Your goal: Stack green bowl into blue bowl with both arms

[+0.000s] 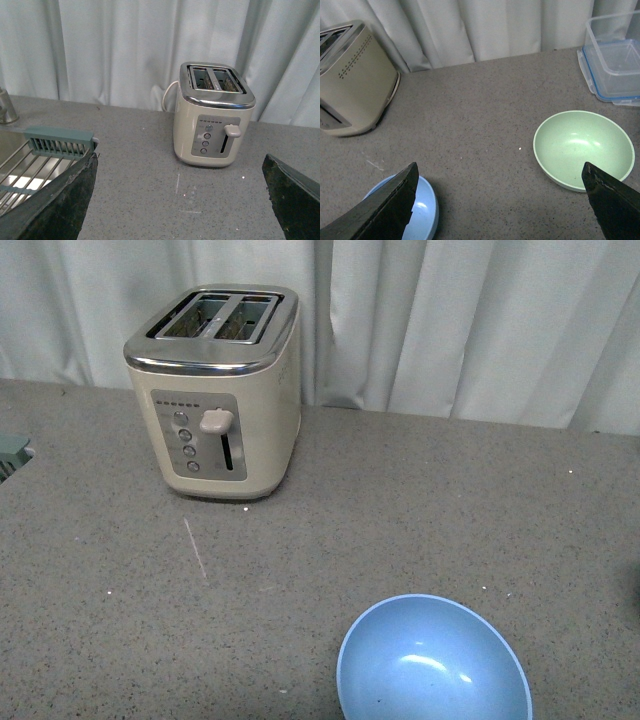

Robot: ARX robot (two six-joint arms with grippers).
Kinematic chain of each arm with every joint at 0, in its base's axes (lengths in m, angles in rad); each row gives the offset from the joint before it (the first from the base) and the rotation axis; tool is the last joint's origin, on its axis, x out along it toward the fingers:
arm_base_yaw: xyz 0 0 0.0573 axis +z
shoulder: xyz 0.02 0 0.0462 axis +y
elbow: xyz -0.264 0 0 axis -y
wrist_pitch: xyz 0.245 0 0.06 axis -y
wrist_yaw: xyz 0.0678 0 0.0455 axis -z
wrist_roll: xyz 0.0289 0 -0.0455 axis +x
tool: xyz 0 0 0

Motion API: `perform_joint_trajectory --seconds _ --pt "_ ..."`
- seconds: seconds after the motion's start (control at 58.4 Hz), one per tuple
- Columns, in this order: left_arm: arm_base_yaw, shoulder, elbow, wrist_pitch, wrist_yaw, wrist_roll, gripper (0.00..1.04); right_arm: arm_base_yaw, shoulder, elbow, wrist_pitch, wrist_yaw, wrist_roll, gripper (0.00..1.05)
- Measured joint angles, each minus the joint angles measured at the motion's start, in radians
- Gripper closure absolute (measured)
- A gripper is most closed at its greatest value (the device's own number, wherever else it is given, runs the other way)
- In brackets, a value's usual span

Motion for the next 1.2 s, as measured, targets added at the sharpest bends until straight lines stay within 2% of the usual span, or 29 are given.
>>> perform_joint_trajectory --seconds 0.205,0.308,0.496,0.924,1.198 --pt "0.0 0.0 0.0 0.0 0.0 0.0 0.06 -0.212 0.389 0.169 0.195 -0.165 0.018 0.09" --pt "0.0 0.0 0.0 0.0 0.0 0.0 0.06 -0.258 0.553 0.248 0.217 -0.2 0.014 0.09" --pt "0.0 0.0 0.0 0.0 0.0 0.0 0.06 -0.283 0.775 0.303 0.265 -0.19 0.019 0.09" --pt "0.0 0.0 0.0 0.0 0.0 0.0 0.06 -0.254 1.009 0.348 0.341 -0.061 0.095 0.09" --pt "0.0 0.0 0.0 0.0 0.0 0.0 0.06 -0.323 1.111 0.353 0.349 -0.063 0.088 0.09"
